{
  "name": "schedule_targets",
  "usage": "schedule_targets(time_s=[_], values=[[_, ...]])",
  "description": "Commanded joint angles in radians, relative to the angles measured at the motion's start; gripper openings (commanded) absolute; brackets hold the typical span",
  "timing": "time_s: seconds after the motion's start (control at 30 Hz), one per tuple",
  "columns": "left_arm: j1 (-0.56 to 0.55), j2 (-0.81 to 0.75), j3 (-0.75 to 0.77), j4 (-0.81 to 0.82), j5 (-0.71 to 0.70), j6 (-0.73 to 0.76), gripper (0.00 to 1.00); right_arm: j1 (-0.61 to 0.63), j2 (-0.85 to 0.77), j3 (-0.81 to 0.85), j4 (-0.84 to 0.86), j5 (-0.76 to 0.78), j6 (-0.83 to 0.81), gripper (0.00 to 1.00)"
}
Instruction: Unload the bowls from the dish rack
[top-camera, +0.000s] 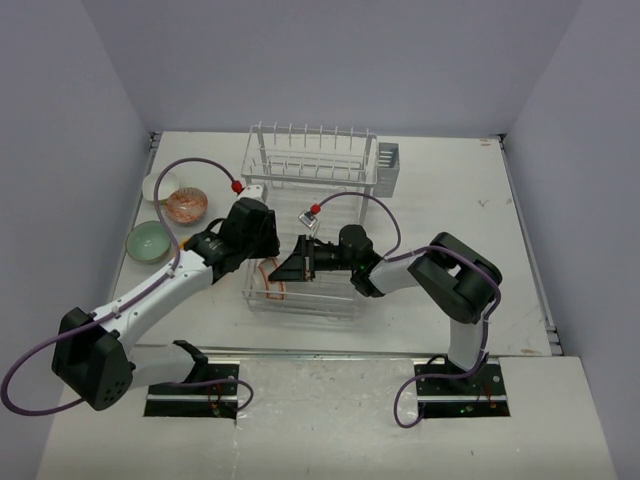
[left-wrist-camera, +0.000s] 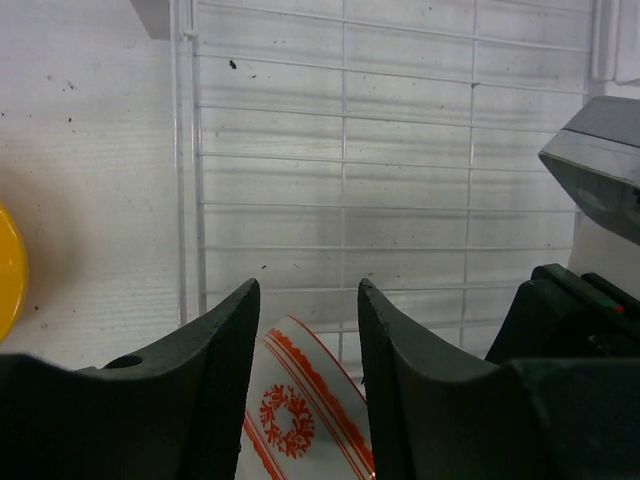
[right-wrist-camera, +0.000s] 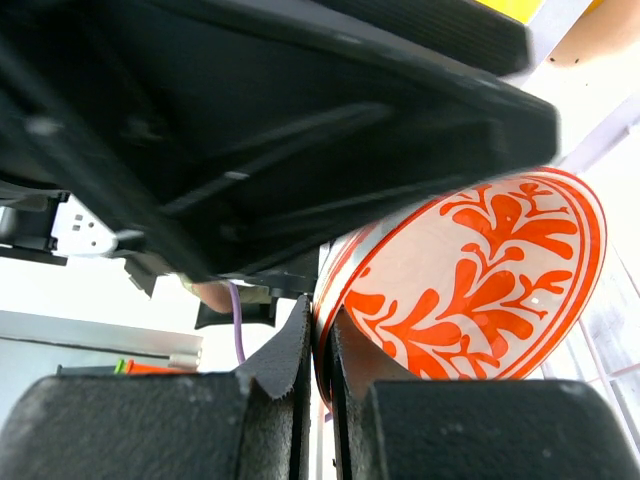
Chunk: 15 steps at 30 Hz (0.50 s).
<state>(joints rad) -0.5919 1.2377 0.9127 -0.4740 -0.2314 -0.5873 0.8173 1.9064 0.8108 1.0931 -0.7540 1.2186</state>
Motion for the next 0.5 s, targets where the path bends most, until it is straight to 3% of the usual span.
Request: schedule_targets(time_s=[0.0, 0.3, 0.47], values=[[-0.006, -0.06, 0.005, 0.051, -0.005, -0.014, 0.47, -0.006, -0.006, -0.028, -0.053, 0.001, -0.013, 0.0], [-0.006, -0.142, 0.0, 0.049, 0.018, 0.003, 0.49, -0.01, -0.026, -0.021, -0.091, 0.013, -0.07, 0.0], [-0.006, -0.158, -0.008, 0.049, 0.021, 0.006, 0.5, -0.026, -0.043, 0.017, -0.221, 0.033, -0.168, 0.0]])
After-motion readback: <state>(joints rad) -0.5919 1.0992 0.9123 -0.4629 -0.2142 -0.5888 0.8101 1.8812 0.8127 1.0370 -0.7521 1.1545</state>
